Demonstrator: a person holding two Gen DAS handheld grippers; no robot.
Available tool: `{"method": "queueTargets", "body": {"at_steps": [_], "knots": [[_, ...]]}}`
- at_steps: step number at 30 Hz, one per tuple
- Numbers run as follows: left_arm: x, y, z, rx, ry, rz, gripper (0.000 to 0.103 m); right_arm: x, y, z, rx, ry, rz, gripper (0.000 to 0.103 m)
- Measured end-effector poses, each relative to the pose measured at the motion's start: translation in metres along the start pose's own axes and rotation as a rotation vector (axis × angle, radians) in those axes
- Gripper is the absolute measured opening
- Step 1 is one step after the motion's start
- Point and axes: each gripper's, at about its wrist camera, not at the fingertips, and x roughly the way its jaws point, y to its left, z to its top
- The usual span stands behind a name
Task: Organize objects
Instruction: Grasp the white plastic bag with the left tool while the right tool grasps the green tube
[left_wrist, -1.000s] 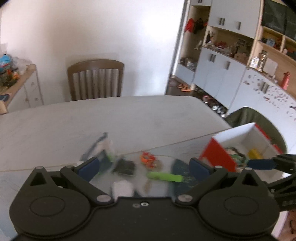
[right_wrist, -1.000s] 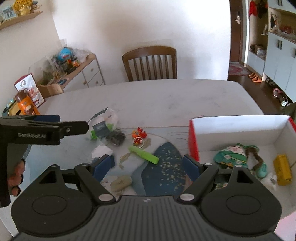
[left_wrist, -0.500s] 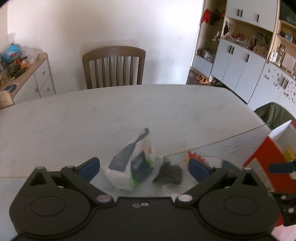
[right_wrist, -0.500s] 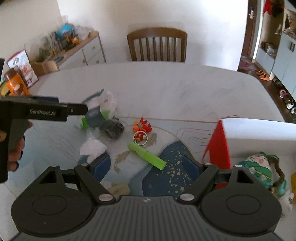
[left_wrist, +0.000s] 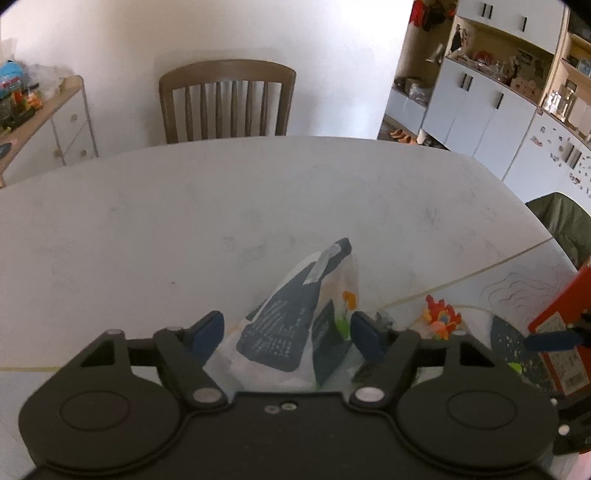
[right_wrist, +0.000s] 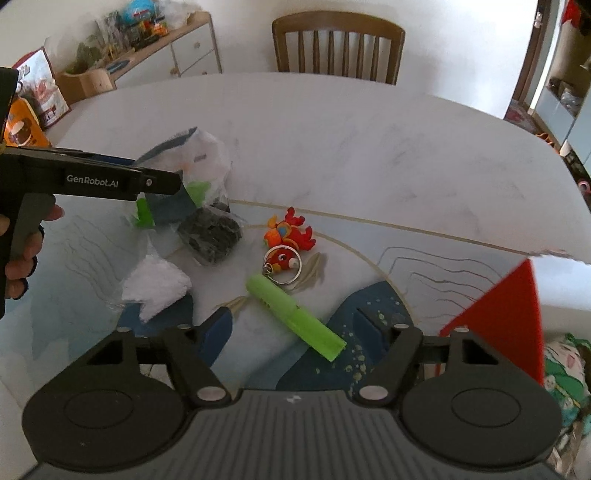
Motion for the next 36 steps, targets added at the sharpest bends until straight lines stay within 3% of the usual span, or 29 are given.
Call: {"method": "queueTargets", "body": {"at_steps": [5,10,16,18,21,36], "knots": [[0.005,0.010,0.001,-0.033,0.027,-0.017,0.060,0.012,0.000,0.001,-0.023,0.031,0.007,0.056],[0.006,0.016,0.003,-0.054,0.030,-0.039,0.054,0.019,0.003,0.002,-0.043,0.046,0.024,0.039],[0.001,0.017,-0.002,-0.061,0.024,-0.047,0.045,0.020,0.007,0.001,-0.063,0.040,0.032,0.025],[-0.001,0.018,-0.001,-0.070,0.019,-0.053,0.037,0.019,0.008,0.001,-0.071,0.040,0.033,0.024],[-0.003,0.017,-0.001,-0.084,0.021,-0.058,0.034,0.019,0.010,0.000,-0.065,0.039,0.029,0.018],[-0.047,0.006,0.004,-0.136,0.022,-0.044,0.031,-0.020,0.008,-0.005,0.057,0.005,0.051,0.017]]}}
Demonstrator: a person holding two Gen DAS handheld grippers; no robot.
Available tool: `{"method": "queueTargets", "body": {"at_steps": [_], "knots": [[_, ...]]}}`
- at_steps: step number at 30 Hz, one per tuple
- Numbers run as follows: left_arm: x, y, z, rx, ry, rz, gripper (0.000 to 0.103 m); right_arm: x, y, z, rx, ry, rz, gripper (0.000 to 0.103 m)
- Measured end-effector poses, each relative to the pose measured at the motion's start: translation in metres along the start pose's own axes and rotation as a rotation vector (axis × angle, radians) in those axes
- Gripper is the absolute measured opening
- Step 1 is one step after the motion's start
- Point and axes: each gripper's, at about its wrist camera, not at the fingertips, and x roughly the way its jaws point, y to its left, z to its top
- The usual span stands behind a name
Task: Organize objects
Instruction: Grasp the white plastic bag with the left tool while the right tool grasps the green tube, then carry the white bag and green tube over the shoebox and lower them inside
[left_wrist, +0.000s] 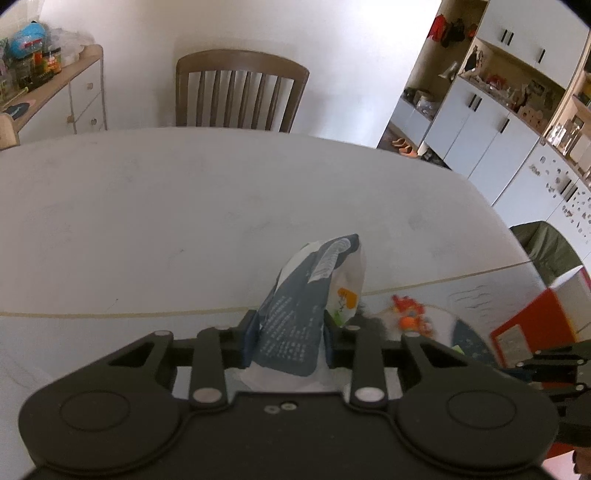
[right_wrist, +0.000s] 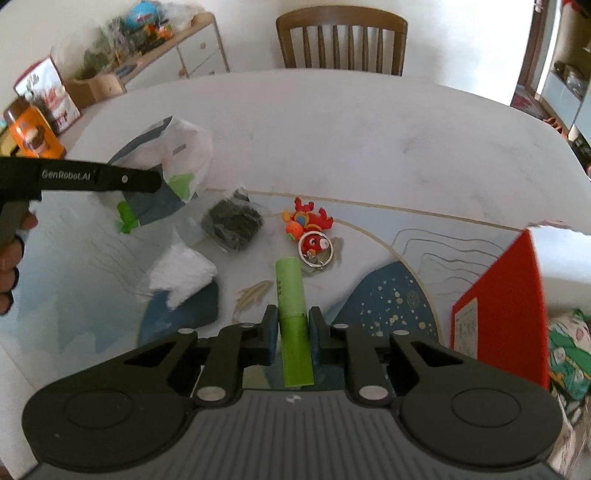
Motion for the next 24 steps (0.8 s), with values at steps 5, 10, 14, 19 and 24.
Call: {"method": "queueTargets", "body": {"at_steps": [5,10,14,19,24], "knots": [[-0.025,-0.017,-0.001,-0.006,-0.016,-0.023,0.031,-0.026,0.001,-0.002,0.038,-0.035,0.014,0.017],[-0.046,-0.039,-0.004,0.015,-0.031,-0.048,0.031,-0.058,0.001,-0.009,0.069,-0.077,0.019,0.017],[-0.061,-0.054,-0.003,0.015,-0.039,-0.062,0.031,-0.082,-0.003,-0.015,0.103,-0.108,0.015,0.017],[-0.077,-0.074,-0.006,0.028,-0.042,-0.080,0.031,-0.111,-0.012,-0.026,0.148,-0.145,0.020,0.017],[-0.090,-0.098,-0.011,0.054,-0.044,-0.095,0.031,-0.136,-0.021,-0.041,0.170,-0.174,0.022,0.017]]}}
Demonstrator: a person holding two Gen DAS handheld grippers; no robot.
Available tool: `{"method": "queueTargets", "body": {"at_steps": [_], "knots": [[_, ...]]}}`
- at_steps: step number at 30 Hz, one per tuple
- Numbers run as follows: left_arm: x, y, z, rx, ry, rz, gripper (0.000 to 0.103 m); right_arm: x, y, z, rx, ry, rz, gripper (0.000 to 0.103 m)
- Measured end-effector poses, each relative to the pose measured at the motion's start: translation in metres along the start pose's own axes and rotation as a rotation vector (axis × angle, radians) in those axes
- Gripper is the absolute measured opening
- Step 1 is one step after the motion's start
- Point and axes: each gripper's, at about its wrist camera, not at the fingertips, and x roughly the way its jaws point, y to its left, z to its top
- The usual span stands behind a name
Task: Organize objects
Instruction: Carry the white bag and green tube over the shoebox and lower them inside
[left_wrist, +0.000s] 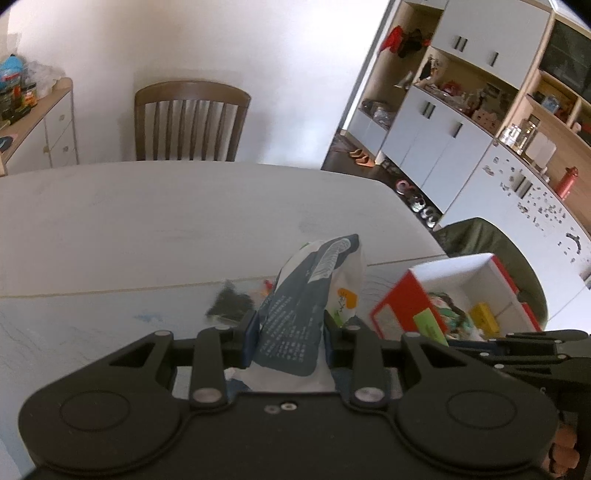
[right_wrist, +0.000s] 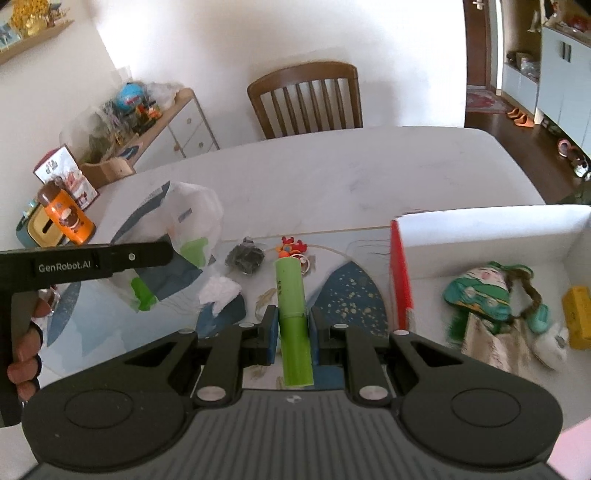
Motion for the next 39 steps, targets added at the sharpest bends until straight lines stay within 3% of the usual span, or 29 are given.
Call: {"method": "queueTargets", "body": {"at_steps": [19,39], "knots": [[0.009,-0.122,-0.021,0.104,0.004,-0.100,0.032,-0.071,-0.088,-0.020,0.052,-0.074,-0.033,0.017],[0.069,-0.219,-0.037,0.134,0.063,-0.102,0.032,-0.093,-0.209,-0.023,0.087,-0.077,-0.091,0.017]]}}
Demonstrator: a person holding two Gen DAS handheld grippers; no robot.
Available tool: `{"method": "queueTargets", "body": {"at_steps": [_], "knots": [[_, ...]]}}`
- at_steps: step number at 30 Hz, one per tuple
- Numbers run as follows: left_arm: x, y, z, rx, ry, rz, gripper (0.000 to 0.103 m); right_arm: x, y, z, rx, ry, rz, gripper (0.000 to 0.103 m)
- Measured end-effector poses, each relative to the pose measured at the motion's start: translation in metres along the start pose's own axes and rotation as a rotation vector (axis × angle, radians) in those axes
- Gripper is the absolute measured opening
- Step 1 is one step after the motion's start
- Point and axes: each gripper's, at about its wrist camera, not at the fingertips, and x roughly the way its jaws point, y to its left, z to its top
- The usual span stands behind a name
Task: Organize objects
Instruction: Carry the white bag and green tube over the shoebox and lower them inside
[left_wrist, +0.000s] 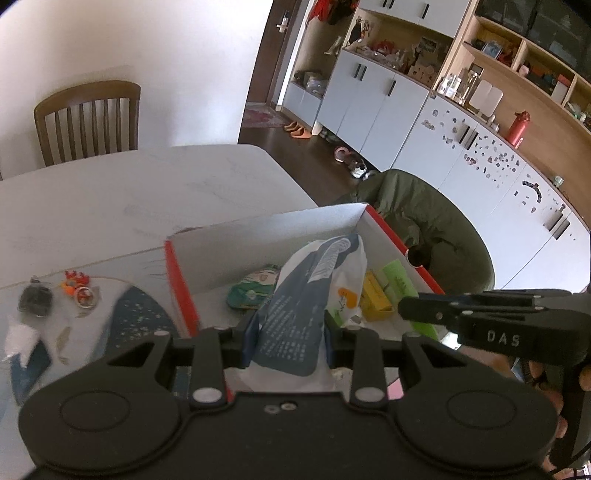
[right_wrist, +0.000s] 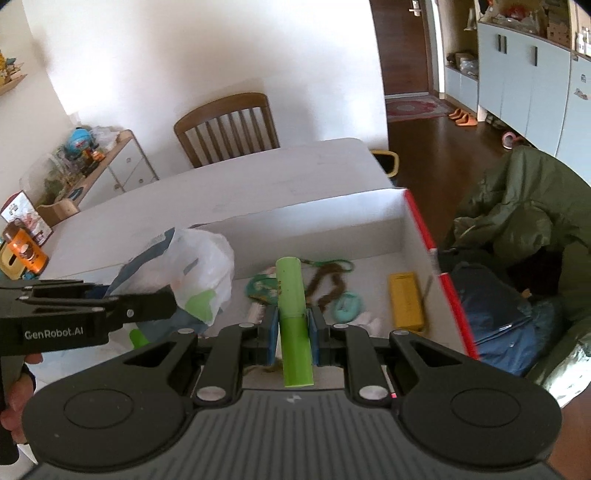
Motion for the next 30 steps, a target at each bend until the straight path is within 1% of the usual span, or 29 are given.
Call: {"method": "queueTargets", "body": {"at_steps": [3,10,18,25,30], "knots": [[0.014,-0.008,0.002,-0.003,0.012,0.002,0.033,0.007,-0.015,0.002,-0.003,0.009,-0.018,0.017],[0.052,-0.021,0.013,0.002,0.032,0.031,0.033,0.035,-0.041,0.001,-0.008,0.058,-0.046,0.017],[0.090,-0.030,0.022,0.019,0.063,0.062,0.033,0.060,-0.046,0.001,-0.058,0.102,-0.065,0.017],[0.112,-0.031,0.026,0.038,0.075,0.094,0.033,0.086,-0.043,0.008,-0.110,0.130,-0.089,0.017],[0.127,-0.028,0.028,0.046,0.101,0.102,0.033,0.104,-0.044,0.011,-0.116,0.158,-0.108,0.017]]}}
